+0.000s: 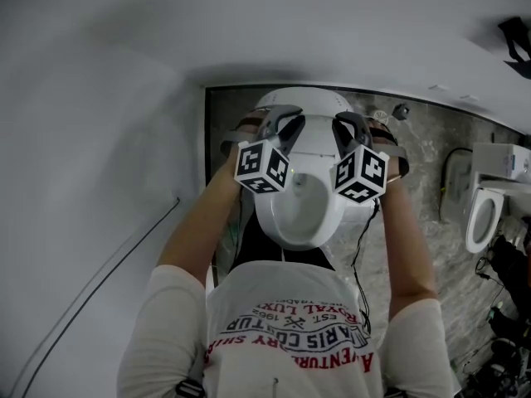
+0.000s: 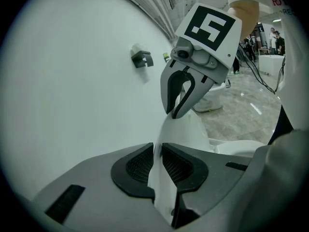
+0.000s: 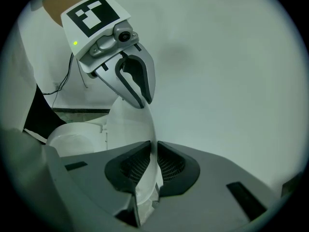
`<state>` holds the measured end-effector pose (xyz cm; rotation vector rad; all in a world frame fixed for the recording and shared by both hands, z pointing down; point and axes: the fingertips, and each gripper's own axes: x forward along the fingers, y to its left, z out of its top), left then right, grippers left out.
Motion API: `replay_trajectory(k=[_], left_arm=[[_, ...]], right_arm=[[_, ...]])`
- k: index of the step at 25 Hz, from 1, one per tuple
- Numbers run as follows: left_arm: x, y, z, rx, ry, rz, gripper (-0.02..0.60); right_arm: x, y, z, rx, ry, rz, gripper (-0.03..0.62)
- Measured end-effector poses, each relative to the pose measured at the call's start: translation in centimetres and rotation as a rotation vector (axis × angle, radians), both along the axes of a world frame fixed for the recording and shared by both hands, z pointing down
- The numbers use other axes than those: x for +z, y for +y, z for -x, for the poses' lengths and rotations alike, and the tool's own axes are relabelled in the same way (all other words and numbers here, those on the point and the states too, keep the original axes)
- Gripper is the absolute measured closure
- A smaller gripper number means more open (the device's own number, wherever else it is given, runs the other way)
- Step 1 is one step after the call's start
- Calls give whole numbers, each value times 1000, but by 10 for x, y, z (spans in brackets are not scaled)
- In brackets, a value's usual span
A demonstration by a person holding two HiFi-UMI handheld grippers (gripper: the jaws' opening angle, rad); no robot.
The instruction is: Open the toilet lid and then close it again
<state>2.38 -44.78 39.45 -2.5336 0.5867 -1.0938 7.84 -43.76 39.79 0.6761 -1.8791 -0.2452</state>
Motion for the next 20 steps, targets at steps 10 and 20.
replay_trajectory(k=[10,20], left_arm=[[-1,0,6,-51,53,26,508],[-55,18,14,-181,206,83,456]], right_arm=[[-3,1,2,82,-108,24,563],[-66,18,3,182,-326,-75,565]])
